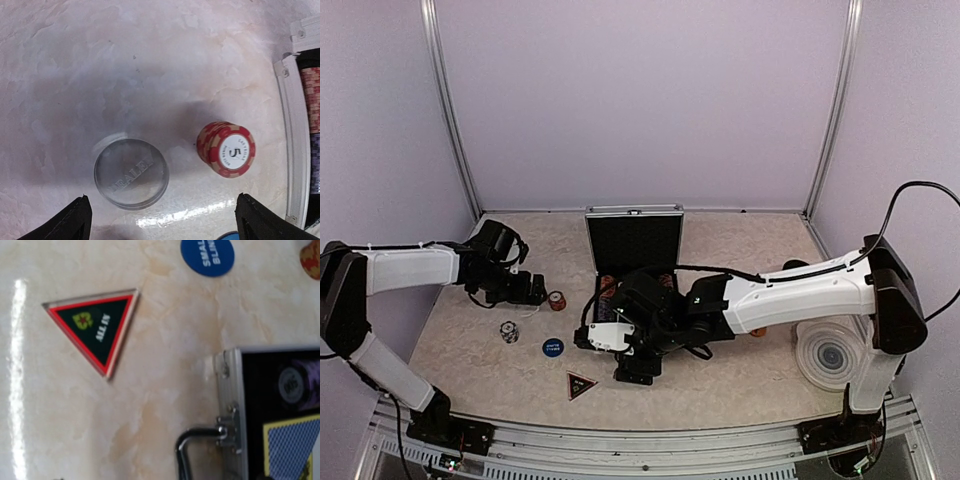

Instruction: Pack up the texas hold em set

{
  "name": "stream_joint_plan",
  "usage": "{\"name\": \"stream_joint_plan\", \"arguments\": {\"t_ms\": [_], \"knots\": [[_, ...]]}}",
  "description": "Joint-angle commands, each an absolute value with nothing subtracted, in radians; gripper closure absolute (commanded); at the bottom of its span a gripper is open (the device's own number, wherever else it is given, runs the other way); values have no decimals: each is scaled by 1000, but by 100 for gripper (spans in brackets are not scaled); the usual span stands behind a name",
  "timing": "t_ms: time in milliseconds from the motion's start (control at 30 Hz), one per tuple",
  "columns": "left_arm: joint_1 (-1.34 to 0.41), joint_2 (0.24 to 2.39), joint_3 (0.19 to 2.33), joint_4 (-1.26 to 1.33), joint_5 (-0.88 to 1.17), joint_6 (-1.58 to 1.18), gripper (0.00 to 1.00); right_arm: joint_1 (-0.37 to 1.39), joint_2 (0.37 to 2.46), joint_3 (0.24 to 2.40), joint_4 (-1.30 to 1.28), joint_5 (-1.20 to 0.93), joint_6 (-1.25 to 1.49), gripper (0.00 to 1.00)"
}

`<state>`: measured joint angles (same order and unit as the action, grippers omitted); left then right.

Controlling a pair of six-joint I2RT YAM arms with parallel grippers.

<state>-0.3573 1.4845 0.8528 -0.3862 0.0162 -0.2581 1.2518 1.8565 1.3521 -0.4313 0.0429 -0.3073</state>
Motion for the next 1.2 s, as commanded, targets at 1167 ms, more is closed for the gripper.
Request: {"name": "stream_joint_plan", "arguments": {"t_ms": [1167], "knots": [[-344, 1685, 913, -467, -104, -242, 6, 1261, 1766, 1259, -365, 82, -281, 18]]}}
